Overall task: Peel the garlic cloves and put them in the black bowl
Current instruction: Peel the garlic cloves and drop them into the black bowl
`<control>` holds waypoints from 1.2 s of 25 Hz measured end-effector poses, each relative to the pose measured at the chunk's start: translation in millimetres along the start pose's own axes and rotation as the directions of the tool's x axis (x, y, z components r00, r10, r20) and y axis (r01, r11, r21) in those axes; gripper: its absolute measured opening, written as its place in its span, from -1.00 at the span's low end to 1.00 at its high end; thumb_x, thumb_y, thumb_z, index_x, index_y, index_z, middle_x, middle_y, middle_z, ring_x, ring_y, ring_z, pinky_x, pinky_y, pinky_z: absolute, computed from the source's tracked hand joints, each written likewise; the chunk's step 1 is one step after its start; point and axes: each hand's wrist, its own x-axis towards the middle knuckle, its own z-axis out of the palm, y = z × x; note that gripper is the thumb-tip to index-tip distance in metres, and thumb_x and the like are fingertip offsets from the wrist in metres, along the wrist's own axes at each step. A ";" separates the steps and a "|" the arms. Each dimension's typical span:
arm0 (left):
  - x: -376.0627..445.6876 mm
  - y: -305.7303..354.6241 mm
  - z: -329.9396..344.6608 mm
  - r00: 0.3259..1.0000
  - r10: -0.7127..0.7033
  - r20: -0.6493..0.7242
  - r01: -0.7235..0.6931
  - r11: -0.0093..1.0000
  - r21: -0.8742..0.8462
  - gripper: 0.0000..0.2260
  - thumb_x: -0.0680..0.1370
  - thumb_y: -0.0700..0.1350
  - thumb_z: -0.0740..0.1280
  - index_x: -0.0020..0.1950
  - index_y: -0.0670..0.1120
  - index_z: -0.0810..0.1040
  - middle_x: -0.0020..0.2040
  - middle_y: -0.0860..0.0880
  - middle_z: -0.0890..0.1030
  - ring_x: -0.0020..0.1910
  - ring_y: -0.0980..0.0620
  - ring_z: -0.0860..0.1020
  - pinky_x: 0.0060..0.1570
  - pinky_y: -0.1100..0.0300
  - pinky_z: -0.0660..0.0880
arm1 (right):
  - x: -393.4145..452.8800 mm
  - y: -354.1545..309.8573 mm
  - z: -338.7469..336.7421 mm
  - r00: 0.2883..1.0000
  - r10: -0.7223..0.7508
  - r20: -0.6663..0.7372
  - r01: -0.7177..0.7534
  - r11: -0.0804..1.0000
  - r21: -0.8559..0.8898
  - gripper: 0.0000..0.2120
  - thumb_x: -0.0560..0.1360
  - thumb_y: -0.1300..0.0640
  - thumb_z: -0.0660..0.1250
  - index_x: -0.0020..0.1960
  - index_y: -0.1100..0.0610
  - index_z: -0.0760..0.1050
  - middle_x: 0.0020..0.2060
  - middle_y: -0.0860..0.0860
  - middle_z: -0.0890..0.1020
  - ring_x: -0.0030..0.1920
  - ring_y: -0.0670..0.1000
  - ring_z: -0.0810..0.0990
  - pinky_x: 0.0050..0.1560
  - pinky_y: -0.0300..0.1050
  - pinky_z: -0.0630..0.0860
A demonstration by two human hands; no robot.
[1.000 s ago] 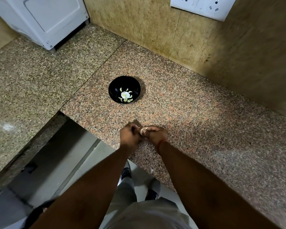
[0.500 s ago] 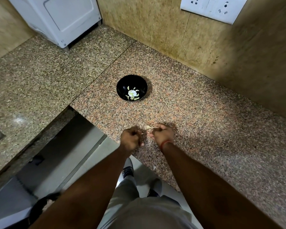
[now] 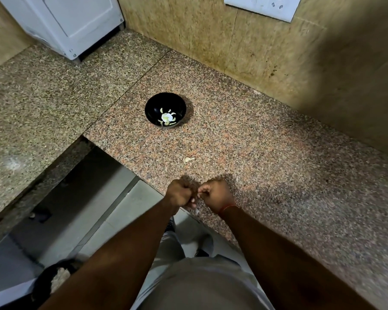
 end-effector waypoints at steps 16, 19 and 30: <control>6.3 -30.5 -0.2 0.761 0.630 0.157 -0.552 0.501 0.666 -0.89 0.46 -0.20 0.32 -0.19 -0.12 0.65 -0.20 -0.08 0.60 -0.27 -0.03 0.52 -0.22 0.05 0.51 | 1.7 15.2 10.0 0.996 0.086 0.039 -0.085 0.996 -0.036 -0.82 0.39 0.29 0.39 -0.28 0.05 0.68 -0.32 -0.09 0.70 -0.29 -0.14 0.64 -0.08 -0.21 0.62; 3.0 -31.2 2.8 0.729 0.663 0.171 -0.596 0.491 0.635 -0.88 0.48 -0.26 0.32 -0.15 -0.14 0.65 -0.16 -0.09 0.59 -0.24 -0.03 0.50 -0.22 0.12 0.44 | 1.5 14.6 9.9 0.995 0.087 0.043 -0.086 0.996 -0.038 -0.84 0.38 0.27 0.38 -0.25 0.07 0.70 -0.31 -0.08 0.71 -0.28 -0.13 0.65 -0.07 -0.19 0.64; 13.5 -43.7 -3.6 0.728 0.613 0.308 -0.602 0.356 0.715 -0.66 0.37 -0.24 0.44 0.13 -0.07 0.63 0.04 -0.07 0.62 -0.07 -0.16 0.61 -0.09 0.09 0.57 | 6.6 6.7 3.0 0.993 0.102 0.065 -0.095 0.990 -0.105 -0.83 0.37 0.26 0.34 -0.31 0.08 0.66 -0.36 -0.08 0.68 -0.32 -0.09 0.63 -0.10 -0.12 0.66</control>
